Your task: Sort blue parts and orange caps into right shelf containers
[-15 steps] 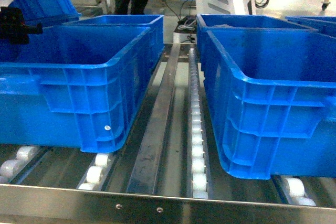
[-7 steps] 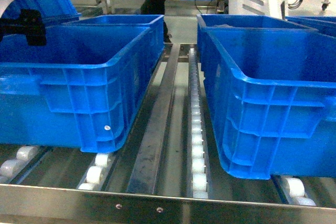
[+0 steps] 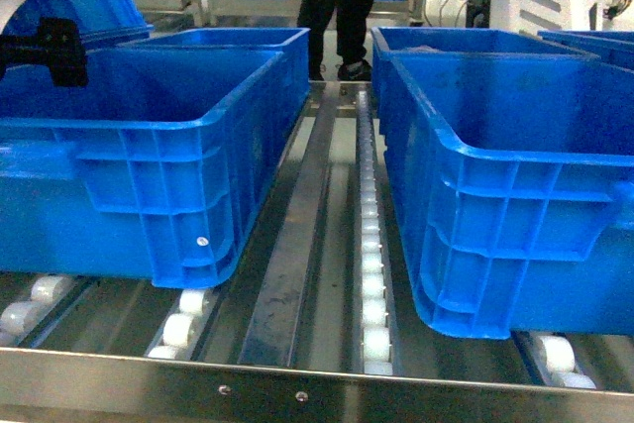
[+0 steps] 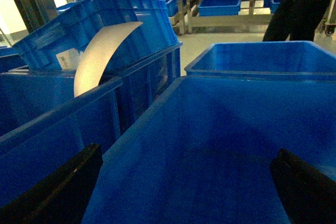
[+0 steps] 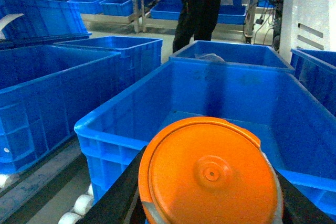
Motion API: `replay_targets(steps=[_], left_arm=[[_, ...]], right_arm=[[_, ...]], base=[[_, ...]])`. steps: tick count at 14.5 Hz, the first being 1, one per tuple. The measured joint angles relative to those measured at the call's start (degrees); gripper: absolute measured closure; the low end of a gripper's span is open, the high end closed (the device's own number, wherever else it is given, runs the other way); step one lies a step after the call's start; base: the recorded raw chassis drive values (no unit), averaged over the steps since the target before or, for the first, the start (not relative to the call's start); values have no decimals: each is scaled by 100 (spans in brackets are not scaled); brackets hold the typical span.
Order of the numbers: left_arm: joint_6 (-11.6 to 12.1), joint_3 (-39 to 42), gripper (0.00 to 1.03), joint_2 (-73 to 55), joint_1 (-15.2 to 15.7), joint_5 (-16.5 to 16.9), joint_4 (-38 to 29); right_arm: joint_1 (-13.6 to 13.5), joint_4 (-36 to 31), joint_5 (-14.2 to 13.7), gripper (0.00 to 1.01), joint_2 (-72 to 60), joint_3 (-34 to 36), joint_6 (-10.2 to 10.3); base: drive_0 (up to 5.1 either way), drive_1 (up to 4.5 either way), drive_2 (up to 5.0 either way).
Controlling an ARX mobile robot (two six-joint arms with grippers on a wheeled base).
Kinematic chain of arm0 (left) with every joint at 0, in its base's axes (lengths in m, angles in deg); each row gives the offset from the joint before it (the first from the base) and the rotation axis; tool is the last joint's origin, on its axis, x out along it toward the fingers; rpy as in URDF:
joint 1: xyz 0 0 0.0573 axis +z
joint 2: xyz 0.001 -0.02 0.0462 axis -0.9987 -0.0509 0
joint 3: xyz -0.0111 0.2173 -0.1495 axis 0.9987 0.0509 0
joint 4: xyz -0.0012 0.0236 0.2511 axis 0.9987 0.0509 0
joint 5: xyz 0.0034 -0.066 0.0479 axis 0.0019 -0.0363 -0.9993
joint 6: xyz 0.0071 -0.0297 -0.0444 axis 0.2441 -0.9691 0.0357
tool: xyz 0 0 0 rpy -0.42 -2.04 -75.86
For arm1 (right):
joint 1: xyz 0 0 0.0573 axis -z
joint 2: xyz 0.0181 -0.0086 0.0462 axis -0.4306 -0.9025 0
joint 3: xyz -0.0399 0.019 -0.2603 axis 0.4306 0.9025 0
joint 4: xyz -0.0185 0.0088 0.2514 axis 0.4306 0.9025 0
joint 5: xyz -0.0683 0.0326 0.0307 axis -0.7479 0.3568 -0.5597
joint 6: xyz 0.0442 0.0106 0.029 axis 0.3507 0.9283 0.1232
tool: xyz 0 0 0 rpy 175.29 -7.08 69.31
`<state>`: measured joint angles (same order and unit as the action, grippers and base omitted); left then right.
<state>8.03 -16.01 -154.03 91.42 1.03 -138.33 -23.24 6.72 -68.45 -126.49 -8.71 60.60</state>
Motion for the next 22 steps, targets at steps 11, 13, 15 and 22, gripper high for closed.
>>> replay_targets(steps=[11, 13, 15, 22], left_arm=[[-1121, 382, 5, 422, -28, 160, -74], [-1141, 442, 5, 487, -35, 142, -77], [-1215, 595, 5, 634, -50, 109, -85], [-1412, 1746, 5, 1849, -92, 17, -44]], right_arm=[[0, 2, 0, 57, 0, 0, 2], [0, 2, 0, 57, 0, 0, 0], [0, 0, 0, 57, 0, 0, 0], [0, 0, 0, 57, 0, 0, 0]], base=[[0, 0, 0], [0, 0, 0], [0, 0, 0], [0, 0, 0]])
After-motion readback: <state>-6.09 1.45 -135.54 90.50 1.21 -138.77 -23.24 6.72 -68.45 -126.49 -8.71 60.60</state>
